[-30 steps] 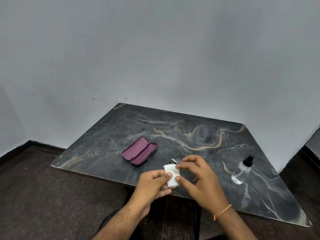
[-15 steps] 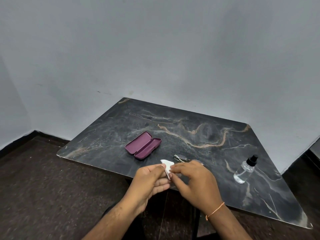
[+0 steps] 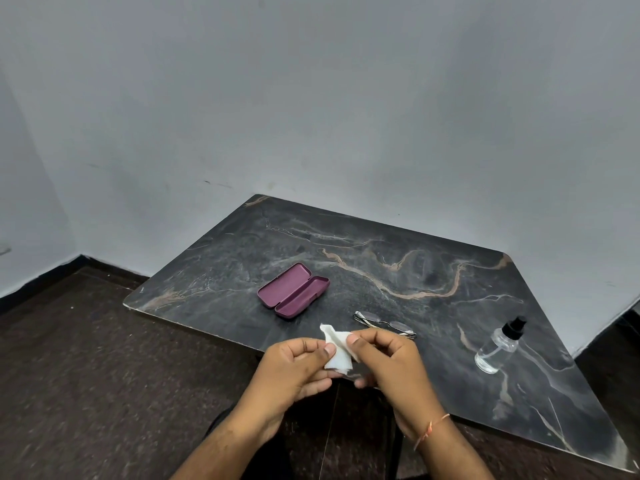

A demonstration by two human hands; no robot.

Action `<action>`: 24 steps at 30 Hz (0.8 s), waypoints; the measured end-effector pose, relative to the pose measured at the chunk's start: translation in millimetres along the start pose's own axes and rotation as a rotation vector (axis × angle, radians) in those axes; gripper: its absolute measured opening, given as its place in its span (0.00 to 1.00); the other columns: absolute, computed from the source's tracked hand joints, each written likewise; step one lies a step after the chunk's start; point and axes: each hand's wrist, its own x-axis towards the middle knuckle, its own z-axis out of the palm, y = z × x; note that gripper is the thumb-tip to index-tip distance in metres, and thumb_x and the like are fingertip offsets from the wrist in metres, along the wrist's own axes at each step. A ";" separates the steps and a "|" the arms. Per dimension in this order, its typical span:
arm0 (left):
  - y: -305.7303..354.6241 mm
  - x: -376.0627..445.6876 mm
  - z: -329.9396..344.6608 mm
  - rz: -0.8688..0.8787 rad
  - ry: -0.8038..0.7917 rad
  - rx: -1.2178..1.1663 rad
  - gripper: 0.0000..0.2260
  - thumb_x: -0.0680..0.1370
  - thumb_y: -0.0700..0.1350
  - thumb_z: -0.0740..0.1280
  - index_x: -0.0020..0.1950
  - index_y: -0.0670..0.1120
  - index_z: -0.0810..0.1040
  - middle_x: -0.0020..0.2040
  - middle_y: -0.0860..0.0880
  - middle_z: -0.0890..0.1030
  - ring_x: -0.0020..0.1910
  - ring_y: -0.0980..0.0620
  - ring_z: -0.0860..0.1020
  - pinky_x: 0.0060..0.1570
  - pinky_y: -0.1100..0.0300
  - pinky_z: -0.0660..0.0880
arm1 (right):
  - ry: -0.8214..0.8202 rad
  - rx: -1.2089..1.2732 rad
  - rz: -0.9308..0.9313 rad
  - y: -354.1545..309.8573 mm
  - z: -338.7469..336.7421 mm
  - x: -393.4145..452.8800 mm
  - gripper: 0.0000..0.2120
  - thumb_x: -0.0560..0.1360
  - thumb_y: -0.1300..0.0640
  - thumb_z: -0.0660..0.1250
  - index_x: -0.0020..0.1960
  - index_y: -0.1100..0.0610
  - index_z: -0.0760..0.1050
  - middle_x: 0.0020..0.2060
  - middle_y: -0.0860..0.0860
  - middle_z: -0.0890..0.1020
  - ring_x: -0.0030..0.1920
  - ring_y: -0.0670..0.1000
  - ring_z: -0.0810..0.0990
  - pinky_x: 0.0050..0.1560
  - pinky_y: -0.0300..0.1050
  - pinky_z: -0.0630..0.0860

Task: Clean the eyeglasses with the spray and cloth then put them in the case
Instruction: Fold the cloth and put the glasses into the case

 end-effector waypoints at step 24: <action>53.4 77.3 -68.0 0.147 0.275 0.598 0.07 0.82 0.48 0.78 0.49 0.46 0.86 0.35 0.46 0.89 0.32 0.50 0.89 0.30 0.60 0.84 | -0.079 -0.179 0.094 -32.6 32.1 136.9 0.04 0.78 0.63 0.77 0.51 0.61 0.85 0.40 0.54 0.88 0.33 0.48 0.81 0.27 0.38 0.78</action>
